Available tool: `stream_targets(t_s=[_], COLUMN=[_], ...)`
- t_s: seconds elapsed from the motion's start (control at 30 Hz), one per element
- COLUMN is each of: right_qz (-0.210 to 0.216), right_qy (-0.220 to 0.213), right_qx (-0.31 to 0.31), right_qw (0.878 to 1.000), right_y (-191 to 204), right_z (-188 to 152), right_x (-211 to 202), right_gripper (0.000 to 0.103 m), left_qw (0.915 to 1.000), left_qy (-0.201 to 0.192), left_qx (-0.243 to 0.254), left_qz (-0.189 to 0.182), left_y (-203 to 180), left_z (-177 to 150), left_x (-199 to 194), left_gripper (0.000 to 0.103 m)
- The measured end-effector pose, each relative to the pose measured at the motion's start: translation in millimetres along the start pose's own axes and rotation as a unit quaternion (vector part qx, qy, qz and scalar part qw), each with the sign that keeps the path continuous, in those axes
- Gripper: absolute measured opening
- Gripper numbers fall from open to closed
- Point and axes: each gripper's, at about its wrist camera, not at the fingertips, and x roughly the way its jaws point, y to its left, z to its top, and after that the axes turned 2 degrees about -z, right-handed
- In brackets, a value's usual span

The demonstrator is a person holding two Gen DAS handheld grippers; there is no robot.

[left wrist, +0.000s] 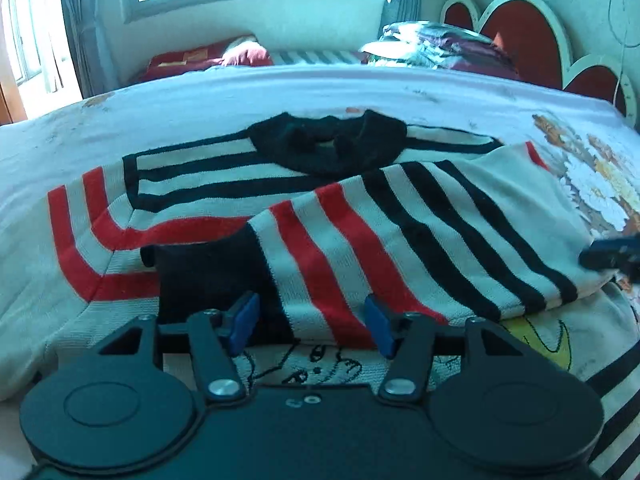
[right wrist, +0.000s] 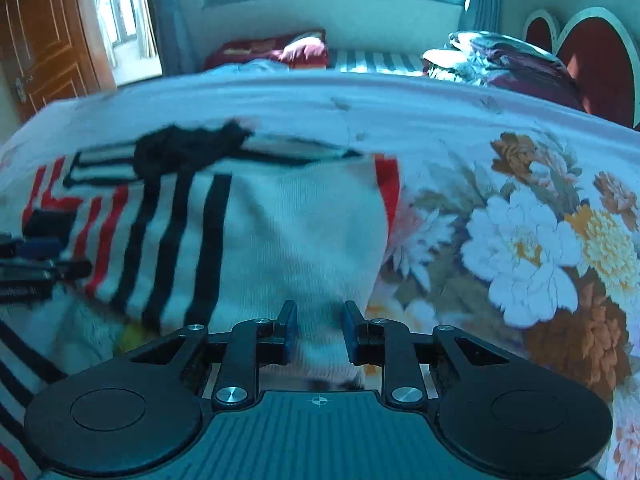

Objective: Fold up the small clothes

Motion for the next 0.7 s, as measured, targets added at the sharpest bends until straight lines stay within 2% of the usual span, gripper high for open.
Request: stream_targets(t_s=[0.03, 0.1, 0.17, 0.23, 0.27, 0.33, 0.53, 0.6, 0.63, 0.7], right_qz=[-0.013, -0.019, -0.009, -0.008, -0.016, -0.033, -0.064, -0.074, -0.077, -0.068], right_qy=[-0.015, -0.011, -0.021, -0.02, -0.006, -0.009, -0.009, -0.003, -0.004, -0.019], right_qx=[-0.007, 0.006, 0.022, 0.03, 0.029, 0.028, 0.04, 0.042, 0.048, 0.069], right_qw=[1.0, 1.0, 1.0, 0.999, 0.999, 0.999, 0.997, 0.996, 0.996, 0.995], right_y=[2.0, 2.1, 0.5, 1.2, 2.5, 4.1, 11.3, 14.8, 16.4, 19.4], right_z=[-9.1, -6.2, -3.0, -5.0, -8.1, -13.2, -11.2, -8.3, -6.1, -2.2], right_x=[1.2, -2.6, -12.7, -15.7, -10.6, -5.4, -0.5, -3.4, -7.2, -14.4], right_gripper=[0.024, 0.025, 0.025, 0.025, 0.024, 0.024, 0.025, 0.025, 0.025, 0.025], left_qw=[1.0, 0.9999, 0.9997, 0.9994, 0.9993, 0.999, 0.9993, 0.9995, 0.9987, 0.9982], left_qy=[0.0, -0.008, -0.024, -0.017, -0.008, -0.012, -0.011, -0.028, -0.05, -0.056], left_qx=[0.003, -0.01, -0.007, -0.017, -0.032, -0.044, -0.035, -0.016, 0.005, 0.021], left_qz=[-0.008, -0.012, 0.006, 0.026, 0.018, 0.002, -0.011, -0.002, -0.005, -0.009], left_y=[2.9, 8.4, 11.9, 20.0, 27.0, 35.1, 38.4, 32.6, 27.5, 21.4], left_z=[-0.1, 3.5, 2.3, -3.1, -6.3, -7.6, -2.4, -0.6, -0.1, 5.2], left_x=[-1.5, -9.9, -18.1, -16.3, -12.5, -11.6, -6.2, -15.6, -21.3, -19.2], left_gripper=[0.057, 0.054, 0.055, 0.057, 0.058, 0.06, 0.065, 0.062, 0.064, 0.068])
